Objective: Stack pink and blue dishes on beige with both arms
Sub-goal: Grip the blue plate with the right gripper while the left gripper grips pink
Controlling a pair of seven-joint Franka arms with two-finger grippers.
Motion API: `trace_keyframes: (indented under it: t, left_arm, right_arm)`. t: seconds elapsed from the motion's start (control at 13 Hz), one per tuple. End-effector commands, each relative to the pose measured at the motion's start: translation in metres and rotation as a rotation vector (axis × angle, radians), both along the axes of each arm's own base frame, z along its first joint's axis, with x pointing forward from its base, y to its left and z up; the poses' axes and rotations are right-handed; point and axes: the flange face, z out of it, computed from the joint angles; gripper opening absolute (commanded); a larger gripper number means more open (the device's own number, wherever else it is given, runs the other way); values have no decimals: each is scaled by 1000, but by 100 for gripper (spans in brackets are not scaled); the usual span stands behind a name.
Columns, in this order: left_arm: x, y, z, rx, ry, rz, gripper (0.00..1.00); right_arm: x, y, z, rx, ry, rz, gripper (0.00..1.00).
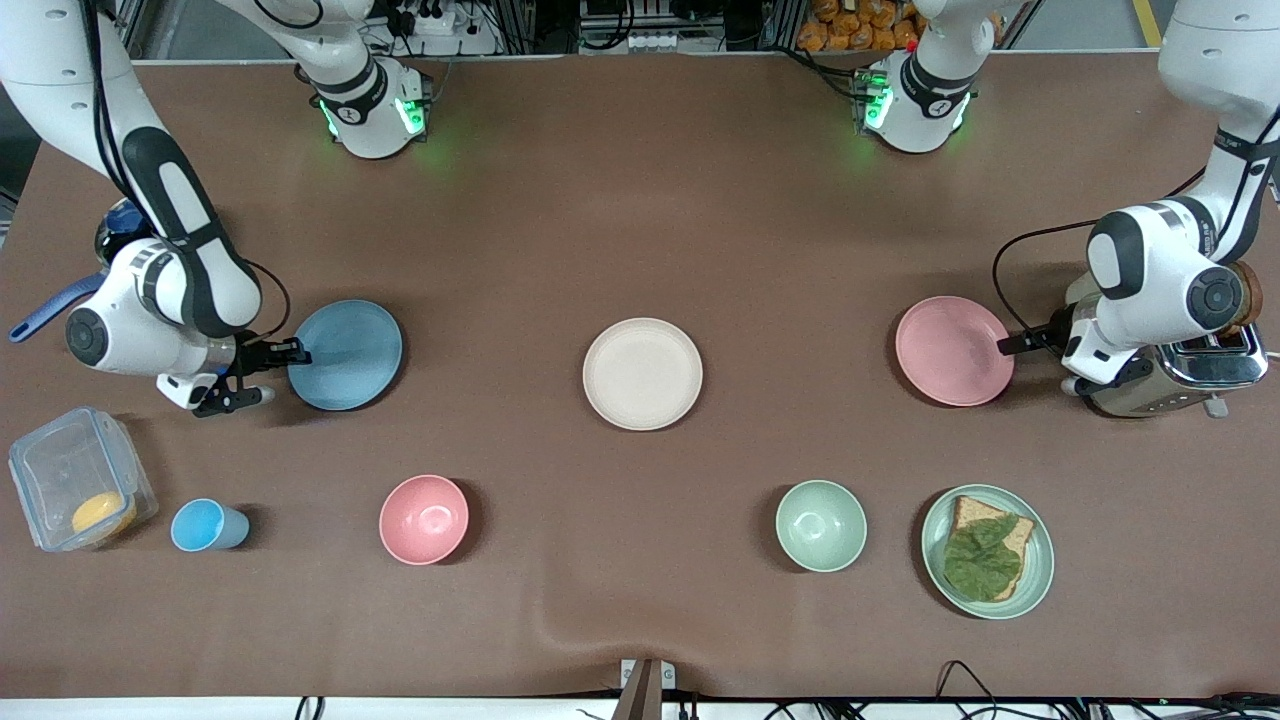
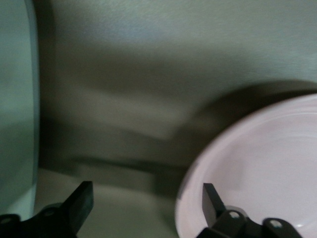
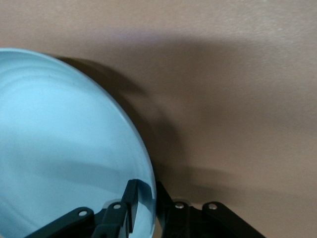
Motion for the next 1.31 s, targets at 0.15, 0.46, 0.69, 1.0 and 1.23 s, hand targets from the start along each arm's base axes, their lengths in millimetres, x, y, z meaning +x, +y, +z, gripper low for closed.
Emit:
trace_keyframes:
  t: [0.15,0.46,0.69,1.0,1.23]
  left_arm:
    - [8,-12,-3,-20,-12,-12,78]
    - [12,-17,-9,-34,-8,-7,48]
    - [12,-18,-9,-36,-7,-2,2]
    - [22,-27,9,-54,-29,13,0]
    - [47,-62,60,-103,-28,-11,0]
  right_arm:
    - [24,2,16,62,47,10,0]
    - [38,4,36,75,61,19,0]
    - [41,5,40,75,68,12,0]
    - [49,11,49,71,100,-20,0]
    - [56,18,57,63,104,-34,0]
